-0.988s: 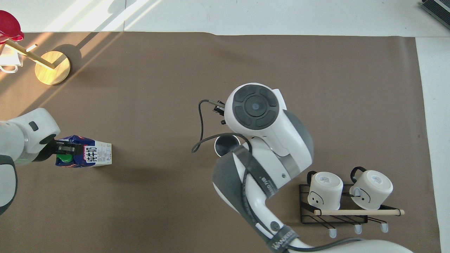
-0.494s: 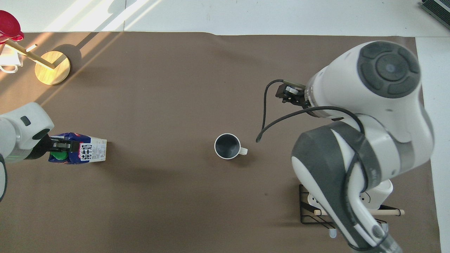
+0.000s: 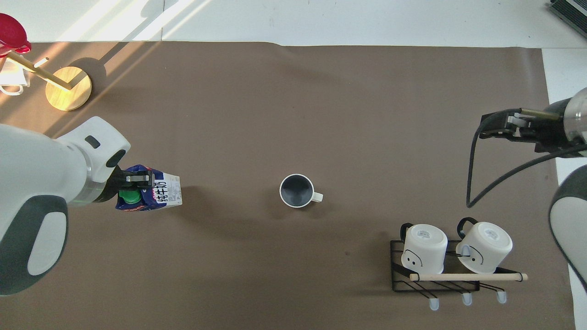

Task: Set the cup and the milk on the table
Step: 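Carry the carton beside the mug and lower it with the left gripper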

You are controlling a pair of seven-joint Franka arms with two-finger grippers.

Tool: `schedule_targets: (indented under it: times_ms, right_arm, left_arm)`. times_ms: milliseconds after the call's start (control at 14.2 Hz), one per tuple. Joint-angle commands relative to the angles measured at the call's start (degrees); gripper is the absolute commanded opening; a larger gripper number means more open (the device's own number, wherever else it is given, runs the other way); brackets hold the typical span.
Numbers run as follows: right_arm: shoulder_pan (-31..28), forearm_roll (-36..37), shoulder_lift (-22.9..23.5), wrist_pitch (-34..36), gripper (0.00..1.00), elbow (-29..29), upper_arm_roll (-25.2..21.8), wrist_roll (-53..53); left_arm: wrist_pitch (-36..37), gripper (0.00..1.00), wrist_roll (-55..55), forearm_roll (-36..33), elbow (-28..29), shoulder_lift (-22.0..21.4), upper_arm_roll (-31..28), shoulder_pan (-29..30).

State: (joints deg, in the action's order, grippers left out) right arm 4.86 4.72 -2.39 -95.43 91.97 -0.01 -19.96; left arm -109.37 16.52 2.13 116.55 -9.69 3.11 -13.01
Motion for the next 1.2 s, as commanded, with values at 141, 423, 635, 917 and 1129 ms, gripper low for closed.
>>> schedule_targets:
  times_ms: [141,423,635,917,1129]
  right_arm:
    - [-2.2,1.0,0.5,8.0,1.00,-4.2,0.5,8.3]
    - [-2.9,-0.8,1.3,12.0,1.00,-7.7,0.4,14.8]
    - [-2.7,-2.4,1.2,12.3,1.00,-7.5,0.4,14.7]
    - [-2.0,-2.3,0.3,11.9,1.00,-6.4,0.6,14.4]
    - [-2.2,-2.4,0.2,11.8,1.00,-6.2,0.6,14.3]
  left_arm:
    - [-3.0,0.47,4.7,3.8,-1.8,2.6,-0.8,-4.6]
    - [-8.7,0.47,12.4,3.7,-1.8,5.8,-0.8,-10.0]
    - [-9.7,0.47,14.2,3.6,-2.1,7.0,-0.8,-11.8]
    - [-9.6,0.45,18.3,3.1,-3.4,9.2,-0.8,-14.9]
    - [-9.9,0.45,18.8,2.8,-3.4,10.3,-0.8,-15.8]
